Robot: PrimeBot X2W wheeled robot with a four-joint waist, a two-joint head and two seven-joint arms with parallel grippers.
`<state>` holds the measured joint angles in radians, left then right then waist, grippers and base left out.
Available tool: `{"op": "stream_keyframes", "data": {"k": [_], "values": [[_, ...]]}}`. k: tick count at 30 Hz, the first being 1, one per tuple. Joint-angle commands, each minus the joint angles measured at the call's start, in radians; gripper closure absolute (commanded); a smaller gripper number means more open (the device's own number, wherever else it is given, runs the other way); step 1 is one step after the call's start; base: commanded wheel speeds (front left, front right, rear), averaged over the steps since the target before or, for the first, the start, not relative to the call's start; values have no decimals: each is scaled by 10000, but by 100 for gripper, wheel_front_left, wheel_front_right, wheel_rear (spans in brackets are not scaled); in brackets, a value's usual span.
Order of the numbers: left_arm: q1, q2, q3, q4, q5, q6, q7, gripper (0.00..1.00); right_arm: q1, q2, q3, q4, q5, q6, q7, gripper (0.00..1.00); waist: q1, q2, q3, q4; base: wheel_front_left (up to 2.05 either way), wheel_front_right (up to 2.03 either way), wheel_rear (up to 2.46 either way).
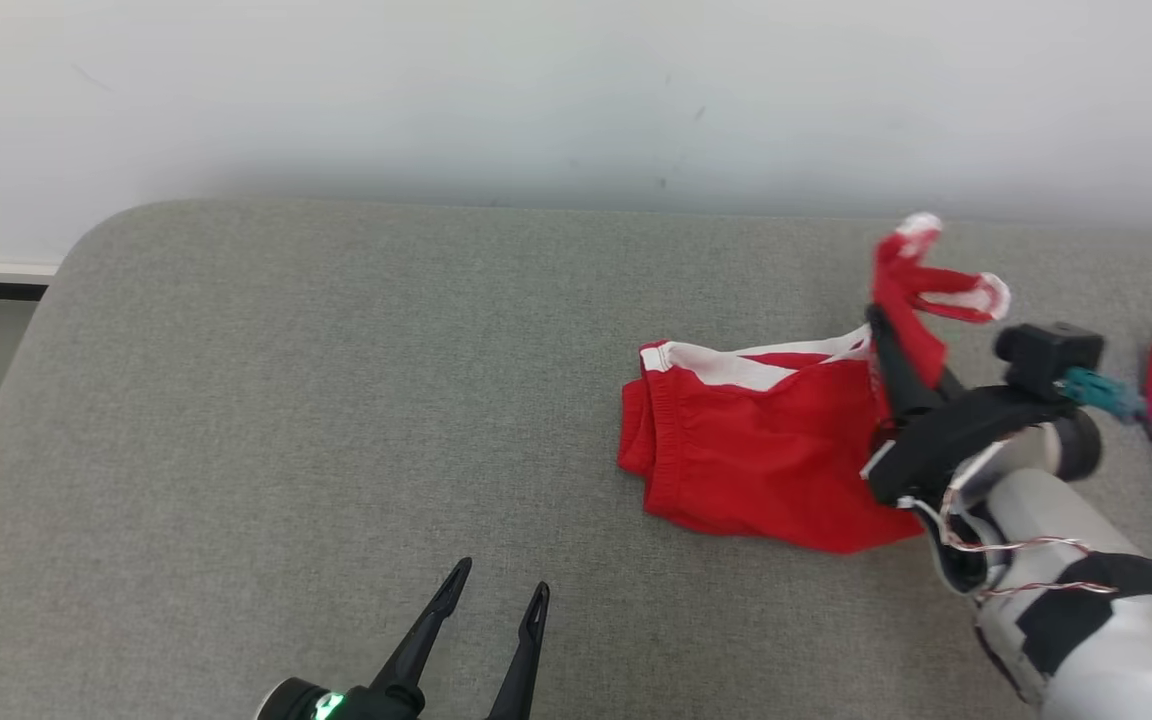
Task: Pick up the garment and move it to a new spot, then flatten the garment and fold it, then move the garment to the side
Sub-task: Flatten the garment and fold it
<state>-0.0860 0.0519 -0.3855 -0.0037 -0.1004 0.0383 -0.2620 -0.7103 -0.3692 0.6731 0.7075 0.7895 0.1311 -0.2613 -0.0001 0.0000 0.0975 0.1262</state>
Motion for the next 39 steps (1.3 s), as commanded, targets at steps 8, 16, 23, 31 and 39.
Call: {"op": "stream_keyframes", "data": {"k": [8, 16, 23, 31, 39], "values": [[103, 3, 31, -56, -134, 54, -39, 0, -487, 846, 987, 19, -155, -9, 188, 100, 1, 0, 91, 174, 0, 0, 0], [-39, -2, -30, -21, -213, 71, -39, 0, -663, 1692, 2218, 1059, -517, -7, 646, 100, 1, 0, 166, 425, 0, 0, 0], [70, -5, -10, -100, -342, 191, -39, 0, -421, 1792, 3025, 1295, -358, -7, 936, 95, 1, 0, 117, 452, 0, 0, 0], [136, -3, 27, -162, -375, 281, -39, 0, -150, 1886, 3449, 971, 50, -9, 642, 0, 1, 0, 71, 210, 0, 0, 0], [335, -4, 222, -88, -366, 347, -39, 0, -10, 1410, 3023, 195, -44, -9, -8, 0, 1, 0, -293, -236, 0, 0, 0]]}}
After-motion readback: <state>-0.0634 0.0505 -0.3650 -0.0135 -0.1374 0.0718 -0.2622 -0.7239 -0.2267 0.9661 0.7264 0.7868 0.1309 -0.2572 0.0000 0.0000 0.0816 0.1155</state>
